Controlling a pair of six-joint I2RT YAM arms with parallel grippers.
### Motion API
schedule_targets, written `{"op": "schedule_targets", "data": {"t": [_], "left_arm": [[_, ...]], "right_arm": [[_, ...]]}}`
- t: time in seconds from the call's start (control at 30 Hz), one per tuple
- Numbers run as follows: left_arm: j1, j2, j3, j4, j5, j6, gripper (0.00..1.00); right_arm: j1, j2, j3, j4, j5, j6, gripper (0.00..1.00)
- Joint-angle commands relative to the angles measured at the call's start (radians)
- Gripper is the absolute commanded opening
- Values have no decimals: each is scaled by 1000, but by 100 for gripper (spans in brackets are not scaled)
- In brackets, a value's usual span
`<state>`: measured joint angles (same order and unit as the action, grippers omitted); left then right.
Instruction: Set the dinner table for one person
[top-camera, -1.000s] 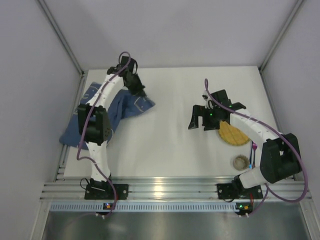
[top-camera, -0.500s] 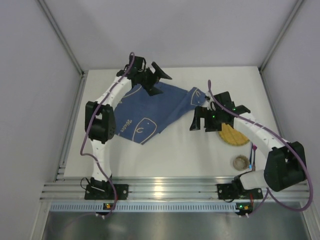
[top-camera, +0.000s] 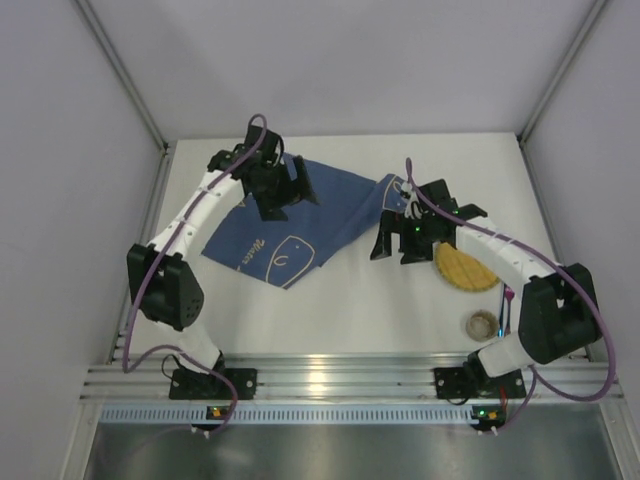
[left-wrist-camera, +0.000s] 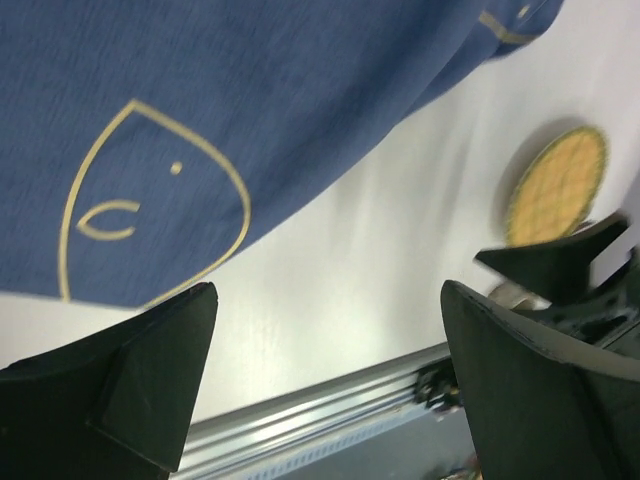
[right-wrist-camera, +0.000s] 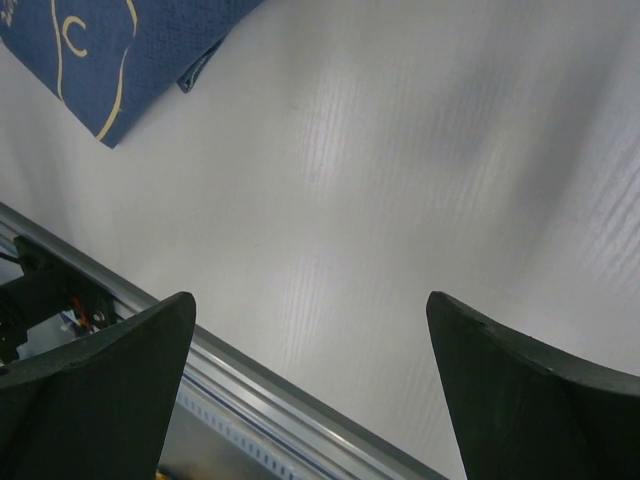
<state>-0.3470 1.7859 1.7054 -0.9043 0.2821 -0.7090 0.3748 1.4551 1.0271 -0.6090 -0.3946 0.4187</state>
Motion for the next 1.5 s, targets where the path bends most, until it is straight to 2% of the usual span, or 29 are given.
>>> {"op": "schedule_targets", "data": {"t": [0.0, 0.17, 0.33, 0.57, 0.8, 1.03, 1.13, 1.17, 1.2, 1.27, 1.3, 1.47], "left_arm": [[-69, -85, -117, -105, -168, 103, 98], [-127, -118, -275, -5, -198, -13, 98], [-196, -92, -328, 11, -309, -79, 97], [-263, -13, -352, 76, -392, 25, 92], [-299, 70, -346, 61, -494, 132, 89], [-299, 147, -329, 42, -552, 181, 62], [-299, 170, -299, 39, -558, 195, 47], [-300, 171, -293, 33, -557, 198, 39], [-302, 171, -288, 31, -557, 201, 24], [-307, 155, -270, 30, -560, 206, 3], [-308, 150, -256, 9, -561, 204, 0], [-308, 121, -48, -76, -593, 224, 0]], "right_arm": [[33, 27, 44, 38, -4, 31, 100], [58, 56, 34, 55, -3, 51, 100], [56, 44, 22, 55, 16, 54, 100], [58, -5, -32, 52, 31, 55, 100], [58, -39, -62, 32, 57, 54, 100], [58, -52, -61, 22, 71, 54, 100], [58, -44, -58, 15, 71, 52, 100], [58, -42, -55, 14, 71, 49, 100], [58, -39, -49, 12, 72, 46, 99], [68, -38, -35, 5, 76, 35, 100], [76, -36, -9, -1, 89, 11, 100], [186, 4, 89, -38, 115, -57, 100]]}}
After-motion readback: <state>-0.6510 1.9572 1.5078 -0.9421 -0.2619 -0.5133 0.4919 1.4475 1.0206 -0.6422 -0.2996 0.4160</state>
